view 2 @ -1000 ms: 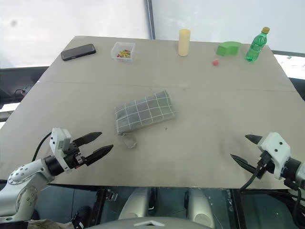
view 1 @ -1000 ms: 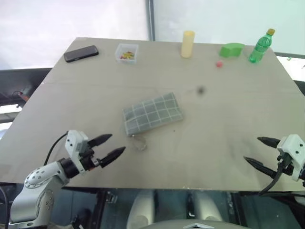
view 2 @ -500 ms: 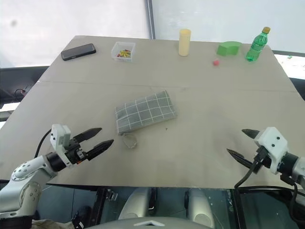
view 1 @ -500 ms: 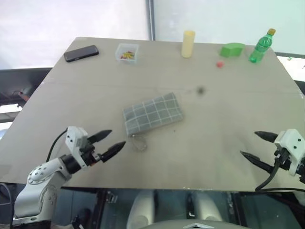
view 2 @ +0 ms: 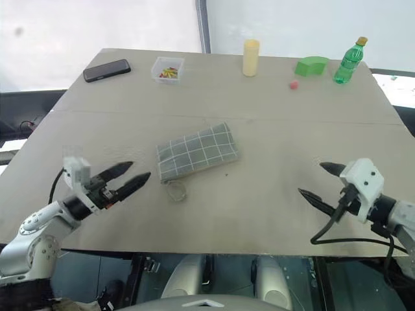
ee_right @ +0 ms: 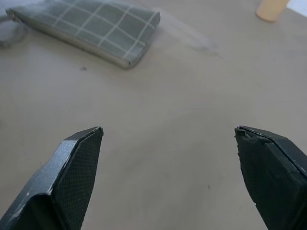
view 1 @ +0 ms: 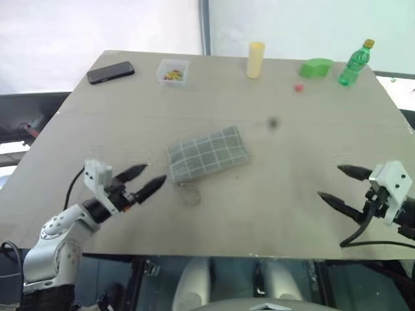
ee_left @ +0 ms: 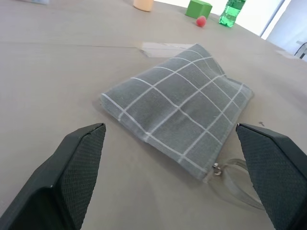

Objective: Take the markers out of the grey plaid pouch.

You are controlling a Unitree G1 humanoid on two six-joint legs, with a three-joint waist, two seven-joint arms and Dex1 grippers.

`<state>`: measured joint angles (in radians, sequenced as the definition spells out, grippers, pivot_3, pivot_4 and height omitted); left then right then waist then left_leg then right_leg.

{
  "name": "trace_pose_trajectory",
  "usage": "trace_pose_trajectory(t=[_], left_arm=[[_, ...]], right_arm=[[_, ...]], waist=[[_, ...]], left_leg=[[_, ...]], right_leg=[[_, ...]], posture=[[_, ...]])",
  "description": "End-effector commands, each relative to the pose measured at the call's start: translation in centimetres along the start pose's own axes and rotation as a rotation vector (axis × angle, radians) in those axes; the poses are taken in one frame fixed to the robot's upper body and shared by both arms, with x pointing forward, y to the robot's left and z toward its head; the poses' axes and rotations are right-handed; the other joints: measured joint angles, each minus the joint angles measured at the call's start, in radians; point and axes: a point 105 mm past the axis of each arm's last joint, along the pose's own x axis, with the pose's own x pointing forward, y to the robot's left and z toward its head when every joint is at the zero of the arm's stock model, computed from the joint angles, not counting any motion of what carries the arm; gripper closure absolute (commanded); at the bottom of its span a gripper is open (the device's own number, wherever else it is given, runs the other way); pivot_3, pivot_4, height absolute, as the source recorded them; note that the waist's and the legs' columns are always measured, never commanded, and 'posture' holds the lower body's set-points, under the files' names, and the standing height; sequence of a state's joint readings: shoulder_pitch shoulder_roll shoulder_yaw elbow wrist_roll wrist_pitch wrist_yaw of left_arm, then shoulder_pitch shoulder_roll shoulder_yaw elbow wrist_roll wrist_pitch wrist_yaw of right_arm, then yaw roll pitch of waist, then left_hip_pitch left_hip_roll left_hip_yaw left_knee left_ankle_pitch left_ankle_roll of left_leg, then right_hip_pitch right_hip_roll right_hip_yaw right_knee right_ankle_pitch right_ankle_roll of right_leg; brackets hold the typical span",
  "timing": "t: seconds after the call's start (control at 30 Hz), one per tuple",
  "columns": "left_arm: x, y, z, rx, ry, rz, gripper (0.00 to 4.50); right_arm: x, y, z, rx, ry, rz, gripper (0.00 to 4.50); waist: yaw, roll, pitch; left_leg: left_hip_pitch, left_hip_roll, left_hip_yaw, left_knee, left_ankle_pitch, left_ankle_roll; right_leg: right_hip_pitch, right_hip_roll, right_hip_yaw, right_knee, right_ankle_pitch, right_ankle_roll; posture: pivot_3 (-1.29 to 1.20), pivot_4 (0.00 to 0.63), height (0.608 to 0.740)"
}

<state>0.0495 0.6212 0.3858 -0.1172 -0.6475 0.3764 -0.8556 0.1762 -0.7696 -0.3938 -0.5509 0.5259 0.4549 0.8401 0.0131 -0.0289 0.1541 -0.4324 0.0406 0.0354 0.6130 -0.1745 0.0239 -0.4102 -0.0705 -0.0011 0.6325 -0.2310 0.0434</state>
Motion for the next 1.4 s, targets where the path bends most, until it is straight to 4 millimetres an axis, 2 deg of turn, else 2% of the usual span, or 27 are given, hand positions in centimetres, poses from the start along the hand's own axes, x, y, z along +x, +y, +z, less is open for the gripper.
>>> trace_pose_trajectory(t=[0.03, 0.27, 0.4, 0.57, 0.83, 1.23, 1.4], left_arm=[[-0.4, 1.0, 1.0, 0.150, 0.000, 0.014, 0.00], [-0.4, 2.5, 0.4, 0.702, 0.117, -0.087, 0.00], [-0.7, 3.3, -0.2, 1.024, 0.170, -0.209, 0.00], [0.5, 3.7, 0.6, 1.324, 0.142, -0.317, 0.00], [2.7, 2.4, 0.5, 1.533, 0.091, -0.465, 0.00], [4.7, 2.7, -1.6, 1.722, 0.113, -0.512, 0.00], [5.9, 2.8, -1.7, 1.797, 0.087, -0.514, 0.00]], right_arm=[[0.6, 0.8, 1.6, -0.019, -0.061, 0.037, 0.03], [1.4, 2.6, 3.6, -0.087, -0.152, 0.114, 0.03], [1.3, 4.7, 4.6, -0.160, -0.206, 0.230, 0.03], [0.9, 6.3, 5.0, -0.202, -0.242, 0.344, 0.03], [1.3, 7.4, 5.4, -0.211, -0.274, 0.381, 0.03], [1.2, 8.3, 5.6, -0.203, -0.287, 0.373, 0.03], [1.1, 8.4, 5.6, -0.199, -0.285, 0.367, 0.03]], waist=[[0.001, 0.000, 0.000], [0.003, 0.000, 0.000], [0.002, 0.000, 0.000], [0.004, 0.000, 0.000], [0.003, -0.001, 0.000], [0.017, 0.005, -0.006], [0.031, 0.007, -0.009]], left_leg=[[0.000, 0.000, 0.000, 0.000, 0.000, 0.000], [-0.001, 0.000, 0.004, 0.000, 0.000, 0.000], [-0.001, 0.000, 0.003, 0.000, -0.001, 0.001], [-0.002, 0.000, 0.004, 0.000, -0.002, 0.003], [-0.002, -0.001, 0.013, 0.000, -0.002, 0.010], [0.001, 0.001, 0.016, 0.003, -0.004, 0.006], [0.001, 0.001, 0.018, 0.003, -0.004, 0.006]], right_leg=[[0.000, 0.000, 0.000, 0.000, 0.000, -0.001], [0.000, -0.001, -0.002, -0.001, 0.002, -0.004], [-0.001, -0.004, -0.001, -0.002, 0.002, -0.004], [-0.001, -0.006, -0.004, -0.004, 0.002, -0.004], [0.001, -0.007, -0.004, -0.004, 0.005, 0.001], [0.005, -0.010, -0.008, -0.004, 0.006, 0.011], [0.006, -0.015, -0.013, -0.004, 0.006, 0.011]], posture=[[0.00, 0.150, 0.740], [0.00, 0.150, 0.740], [0.00, 0.150, 0.740], [0.00, 0.150, 0.740], [0.00, 0.150, 0.740], [0.00, 0.150, 0.740], [0.00, 0.150, 0.740]])
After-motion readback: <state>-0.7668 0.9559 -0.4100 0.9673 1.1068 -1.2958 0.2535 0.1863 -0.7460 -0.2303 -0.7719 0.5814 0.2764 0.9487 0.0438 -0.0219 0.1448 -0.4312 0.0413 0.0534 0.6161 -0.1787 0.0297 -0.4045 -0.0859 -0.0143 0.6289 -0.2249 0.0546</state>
